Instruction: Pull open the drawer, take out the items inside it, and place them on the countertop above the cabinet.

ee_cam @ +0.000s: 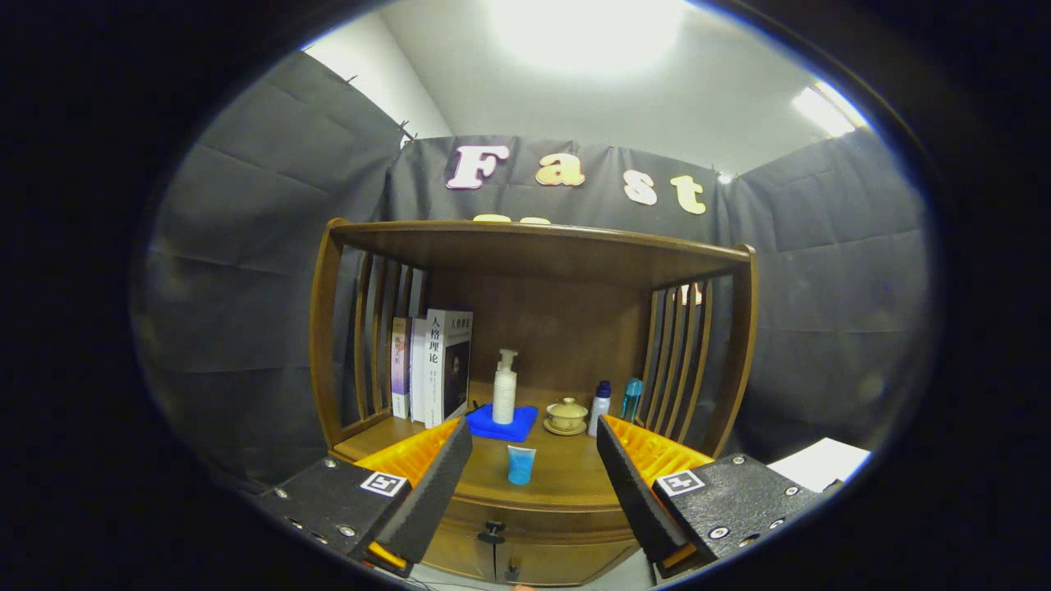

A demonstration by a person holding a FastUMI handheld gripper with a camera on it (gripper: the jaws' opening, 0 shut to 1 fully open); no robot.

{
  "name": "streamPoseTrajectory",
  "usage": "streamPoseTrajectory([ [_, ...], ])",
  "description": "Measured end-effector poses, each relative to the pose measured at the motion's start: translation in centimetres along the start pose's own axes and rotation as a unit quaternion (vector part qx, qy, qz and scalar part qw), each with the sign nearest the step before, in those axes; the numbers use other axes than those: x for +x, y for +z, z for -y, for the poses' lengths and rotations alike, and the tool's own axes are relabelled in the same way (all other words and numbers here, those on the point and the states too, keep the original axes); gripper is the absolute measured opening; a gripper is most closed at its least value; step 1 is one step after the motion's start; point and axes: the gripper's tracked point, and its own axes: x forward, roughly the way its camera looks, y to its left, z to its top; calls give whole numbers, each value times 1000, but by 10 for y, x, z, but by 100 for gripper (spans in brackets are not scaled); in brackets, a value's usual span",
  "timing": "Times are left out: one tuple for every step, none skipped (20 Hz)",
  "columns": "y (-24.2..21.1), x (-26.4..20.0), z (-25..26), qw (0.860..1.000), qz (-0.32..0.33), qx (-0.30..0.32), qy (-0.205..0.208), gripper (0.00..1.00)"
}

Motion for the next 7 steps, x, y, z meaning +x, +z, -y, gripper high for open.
streamPoseTrajectory([
  [3,-2,0,1000,1,-15,-4,95],
  [6,-5,2,999,4,-31,-13,95],
  [11,-8,2,999,8,-43,-22,95],
  [14,-11,-3,998,13,-49,-22,95],
  [17,-11,-9,998,16,-51,-16,95],
  [17,-13,-16,999,17,-49,-7,95],
  [17,-15,-20,999,18,-42,-2,95],
])
